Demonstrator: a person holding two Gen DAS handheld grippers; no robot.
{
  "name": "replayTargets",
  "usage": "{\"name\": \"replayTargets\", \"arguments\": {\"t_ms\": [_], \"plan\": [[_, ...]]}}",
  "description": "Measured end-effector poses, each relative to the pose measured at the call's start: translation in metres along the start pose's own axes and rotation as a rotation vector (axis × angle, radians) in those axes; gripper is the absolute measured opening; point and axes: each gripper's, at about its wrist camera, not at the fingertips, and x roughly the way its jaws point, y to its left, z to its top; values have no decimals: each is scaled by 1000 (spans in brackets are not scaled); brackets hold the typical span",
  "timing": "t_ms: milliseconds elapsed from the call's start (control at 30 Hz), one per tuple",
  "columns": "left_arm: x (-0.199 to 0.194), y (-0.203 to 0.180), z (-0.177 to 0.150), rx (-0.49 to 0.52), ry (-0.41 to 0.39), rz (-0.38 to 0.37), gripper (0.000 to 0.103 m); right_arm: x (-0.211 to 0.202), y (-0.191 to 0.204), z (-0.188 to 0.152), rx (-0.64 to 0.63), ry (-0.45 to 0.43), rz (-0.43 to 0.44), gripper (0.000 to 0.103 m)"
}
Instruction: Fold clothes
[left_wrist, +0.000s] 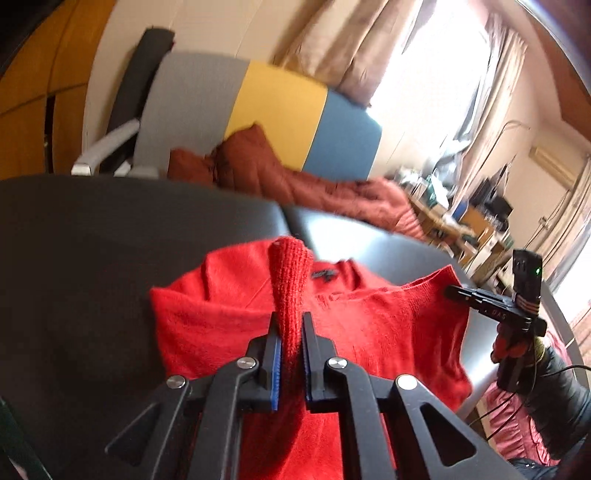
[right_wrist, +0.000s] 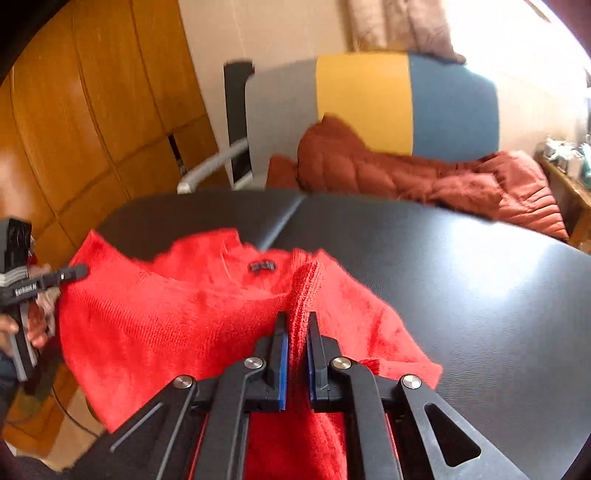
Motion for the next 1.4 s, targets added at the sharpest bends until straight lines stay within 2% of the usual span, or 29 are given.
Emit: {"name": "replayTargets", "arguments": {"t_ms": [133,300,433,500,633,767,967,1100,1133,1200,1233,1333,1400], "plan": [[-22,-4,12,-17,-63,-31,7,-31,1,11,20,-90,3,8],[8,7,32,-58,-42,0,7,-28,-6,29,30,-119,-22,8],[34,18,47,-93,-19,27,7,5,-22,41,68,-82,-46,8],[59,31,50,-130,18,36,7,26,-29,43,82,-55,-61,8],[98,46,48,-141,71,84,7,67,-44,37,121,8,-89,8],[121,58,41,-145,107,130,7,98,-59,24,160,62,-119,8],[146,78,15,-158,183,209,7,122,-73,6,197,121,-136,8],[152,83,8,-187,195,227,11,126,-75,3,209,138,-150,10],[152,83,8,-191,194,236,12,124,-76,3,213,137,-155,12],[147,79,13,-186,180,269,15,122,-77,4,219,136,-163,25],[141,76,16,-181,162,298,15,120,-77,4,222,135,-168,27],[117,66,25,-169,87,365,15,102,-73,11,204,92,-200,28],[100,53,27,-150,37,357,16,82,-63,15,171,46,-220,29]]}}
